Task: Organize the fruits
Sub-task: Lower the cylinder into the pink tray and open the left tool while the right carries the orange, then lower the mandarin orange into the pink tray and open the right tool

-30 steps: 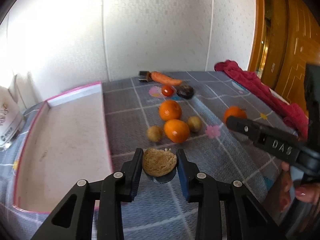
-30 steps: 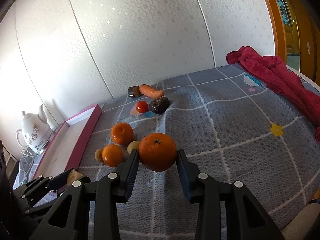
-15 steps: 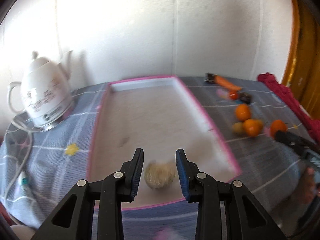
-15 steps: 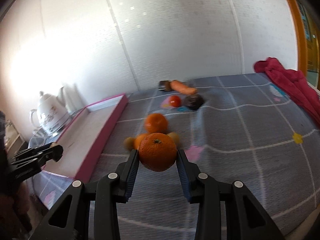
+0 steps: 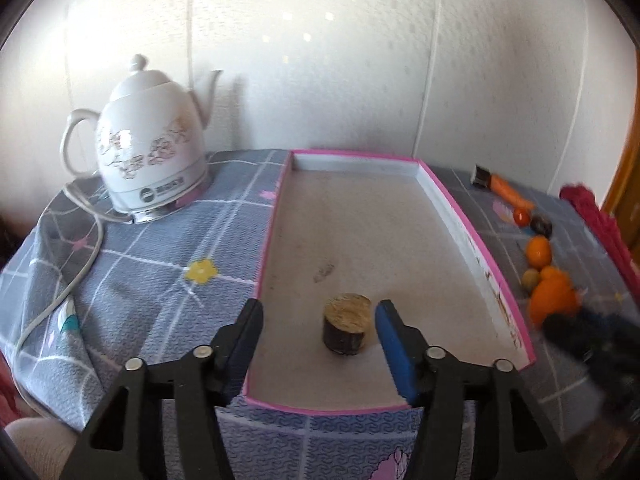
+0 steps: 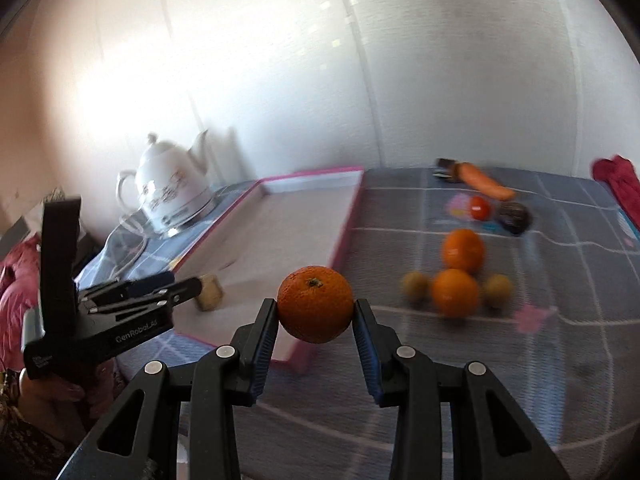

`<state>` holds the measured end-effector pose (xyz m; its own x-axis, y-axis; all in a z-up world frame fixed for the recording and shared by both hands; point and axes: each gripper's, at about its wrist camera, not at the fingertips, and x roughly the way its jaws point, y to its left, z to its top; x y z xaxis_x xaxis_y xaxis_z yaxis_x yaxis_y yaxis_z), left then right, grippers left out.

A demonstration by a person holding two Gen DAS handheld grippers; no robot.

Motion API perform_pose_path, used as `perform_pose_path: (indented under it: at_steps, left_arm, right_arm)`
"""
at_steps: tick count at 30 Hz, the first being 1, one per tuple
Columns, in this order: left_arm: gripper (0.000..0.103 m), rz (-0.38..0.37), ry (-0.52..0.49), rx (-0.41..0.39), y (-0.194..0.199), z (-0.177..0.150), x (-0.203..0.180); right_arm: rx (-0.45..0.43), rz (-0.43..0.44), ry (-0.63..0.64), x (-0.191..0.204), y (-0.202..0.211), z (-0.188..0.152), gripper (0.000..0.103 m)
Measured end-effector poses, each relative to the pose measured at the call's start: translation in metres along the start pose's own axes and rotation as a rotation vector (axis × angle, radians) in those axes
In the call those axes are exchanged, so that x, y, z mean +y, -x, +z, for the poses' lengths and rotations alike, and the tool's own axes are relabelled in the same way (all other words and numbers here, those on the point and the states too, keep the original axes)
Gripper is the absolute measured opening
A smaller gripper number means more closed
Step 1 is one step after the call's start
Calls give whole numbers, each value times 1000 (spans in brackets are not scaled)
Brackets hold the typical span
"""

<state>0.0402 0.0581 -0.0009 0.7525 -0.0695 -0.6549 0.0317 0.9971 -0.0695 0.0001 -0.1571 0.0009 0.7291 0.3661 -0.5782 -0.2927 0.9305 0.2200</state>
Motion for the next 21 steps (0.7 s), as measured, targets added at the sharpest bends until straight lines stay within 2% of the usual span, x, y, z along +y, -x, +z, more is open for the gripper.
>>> perform_pose_path:
  at_steps: [5,9,15,21]
  left_arm:
    - [82,33,91,-28,6,3,18]
    - [94,12,182,-35,10,5,32]
    - [95,23,226,-39,11,5,38]
    - [97,-8,224,-25,9,3,33]
  right_arm:
    - [42,15,53,22,-22,4,38]
    - [69,14,87,33,-36,7,38]
    - [118,-44,82,34,-63,12,38]
    - [154,-61,73,36,-83,20,41]
